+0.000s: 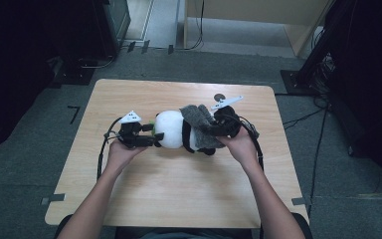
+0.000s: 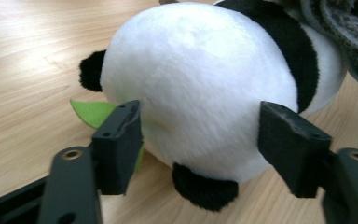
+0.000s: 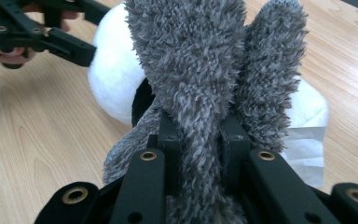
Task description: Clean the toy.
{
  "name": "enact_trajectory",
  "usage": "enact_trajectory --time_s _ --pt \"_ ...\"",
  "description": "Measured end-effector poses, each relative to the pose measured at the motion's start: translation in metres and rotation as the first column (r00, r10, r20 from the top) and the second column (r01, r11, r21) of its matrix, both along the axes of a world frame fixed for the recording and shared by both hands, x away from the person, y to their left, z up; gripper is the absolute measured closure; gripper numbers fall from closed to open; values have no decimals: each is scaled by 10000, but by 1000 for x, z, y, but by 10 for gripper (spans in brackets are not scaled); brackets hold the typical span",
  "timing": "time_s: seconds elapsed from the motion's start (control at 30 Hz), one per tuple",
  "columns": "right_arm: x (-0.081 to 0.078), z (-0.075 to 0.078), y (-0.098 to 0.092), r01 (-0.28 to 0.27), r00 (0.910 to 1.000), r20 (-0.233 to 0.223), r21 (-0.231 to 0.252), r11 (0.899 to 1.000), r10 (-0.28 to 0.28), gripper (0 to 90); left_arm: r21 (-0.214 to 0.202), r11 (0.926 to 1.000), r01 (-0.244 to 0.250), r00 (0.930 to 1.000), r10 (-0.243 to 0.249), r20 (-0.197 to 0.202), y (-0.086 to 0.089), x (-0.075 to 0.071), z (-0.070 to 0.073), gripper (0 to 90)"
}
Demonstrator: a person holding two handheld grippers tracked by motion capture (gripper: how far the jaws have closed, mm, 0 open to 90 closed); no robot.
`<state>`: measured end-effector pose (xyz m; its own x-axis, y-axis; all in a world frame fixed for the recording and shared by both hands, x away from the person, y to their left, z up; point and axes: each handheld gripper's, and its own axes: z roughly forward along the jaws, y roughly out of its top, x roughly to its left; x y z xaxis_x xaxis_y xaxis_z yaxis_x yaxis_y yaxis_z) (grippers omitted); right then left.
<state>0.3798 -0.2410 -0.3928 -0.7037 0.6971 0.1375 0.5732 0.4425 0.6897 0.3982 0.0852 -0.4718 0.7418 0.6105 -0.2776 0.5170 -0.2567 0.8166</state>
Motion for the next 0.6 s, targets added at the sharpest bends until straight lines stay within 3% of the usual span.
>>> enact_trajectory --time_s 0.17,0.27,0.4,0.5,0.6 --pt "1 -4 0 -37 10000 -38 39 10000 37 761 -34 9993 385 9991 -384 157 -5 4 -8 237" --pt "0 -6 0 -63 10000 -47 161 9999 64 760 -46 9987 501 9987 -501 76 -5 3 -9 269" --pt "-2 -5 3 -84 9999 117 37 10000 84 759 -34 9990 438 9990 -438 -105 -5 1 -8 415" --pt "-4 -2 4 -168 9998 109 125 9998 167 759 204 9991 364 9993 -361 -135 -5 -1 -6 527" --pt "-9 3 5 -299 9995 70 345 9990 296 760 412 9987 307 9994 -301 -160 -5 -3 -6 571"
